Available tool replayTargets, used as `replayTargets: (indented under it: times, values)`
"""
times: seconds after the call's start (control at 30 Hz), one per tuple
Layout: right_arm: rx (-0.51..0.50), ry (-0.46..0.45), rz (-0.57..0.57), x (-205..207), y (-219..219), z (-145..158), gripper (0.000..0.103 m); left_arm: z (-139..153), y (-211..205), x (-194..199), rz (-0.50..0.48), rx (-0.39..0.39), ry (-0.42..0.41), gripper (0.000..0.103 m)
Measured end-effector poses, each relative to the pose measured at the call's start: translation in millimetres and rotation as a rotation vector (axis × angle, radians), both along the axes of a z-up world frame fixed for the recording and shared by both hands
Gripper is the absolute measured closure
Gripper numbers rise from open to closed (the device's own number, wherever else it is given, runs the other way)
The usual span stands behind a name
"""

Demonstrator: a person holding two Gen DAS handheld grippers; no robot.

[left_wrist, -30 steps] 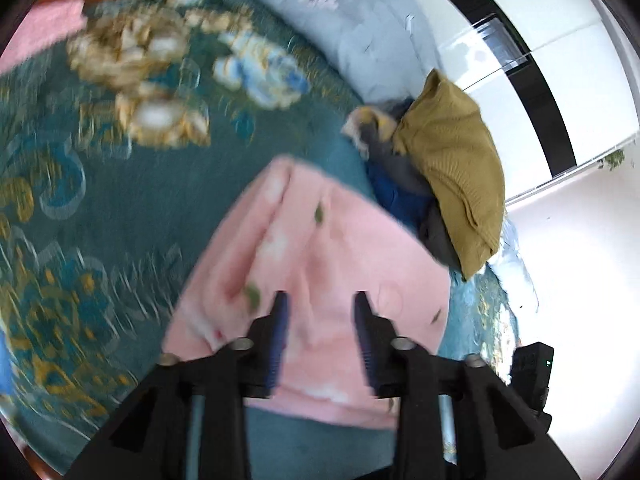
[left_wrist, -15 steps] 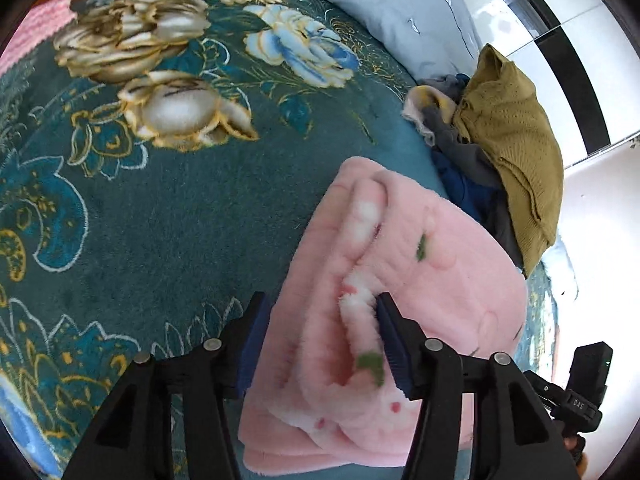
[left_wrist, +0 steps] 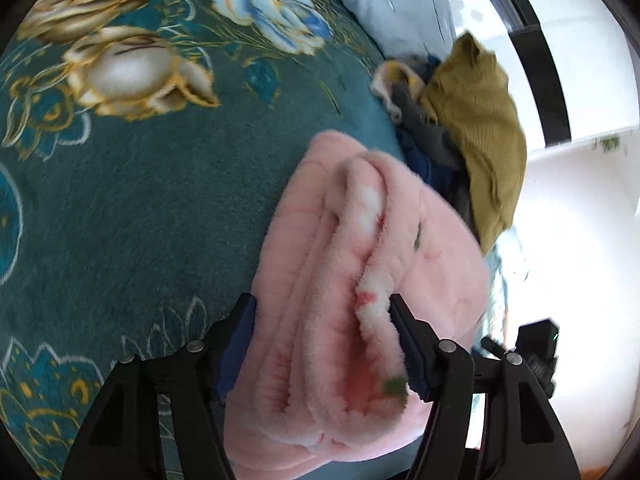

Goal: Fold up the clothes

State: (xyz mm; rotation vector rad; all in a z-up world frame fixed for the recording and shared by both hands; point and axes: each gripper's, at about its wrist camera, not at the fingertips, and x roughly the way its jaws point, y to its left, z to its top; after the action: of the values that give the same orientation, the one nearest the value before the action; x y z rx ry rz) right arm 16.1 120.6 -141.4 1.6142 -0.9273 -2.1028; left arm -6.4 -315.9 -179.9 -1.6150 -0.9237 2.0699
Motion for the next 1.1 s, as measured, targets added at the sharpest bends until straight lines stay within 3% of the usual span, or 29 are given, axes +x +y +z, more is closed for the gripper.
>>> replayTargets:
  times: [0.43,0.67,0.97,1.03,1.1]
  values:
    - [-0.033,-0.050,0.008,-8.4,-16.2,-32.2,0.036,-19.4,-3.8,-3.8,0.030,0.122,-0.020,0.027]
    - [-0.038,-0.058,-0.011,-11.7,-20.5,-38.2,0.036,-19.2,-0.9,-5.2,0.043,0.098,-0.016,0.027]
    - [-0.035,-0.081,-0.057,-14.6,-20.2,-40.4,0.037,-9.0,0.8,0.2,0.050,0.015,-0.011,0.048]
    - [-0.027,-0.083,-0.062,-16.7,-21.9,-37.8,0.044,-3.9,-2.5,6.9,0.059,0.000,-0.016,0.052]
    - [-0.017,-0.078,-0.066,-18.5,-24.3,-32.7,0.057,0.5,-1.6,8.4,0.068,-0.018,-0.023,0.055]
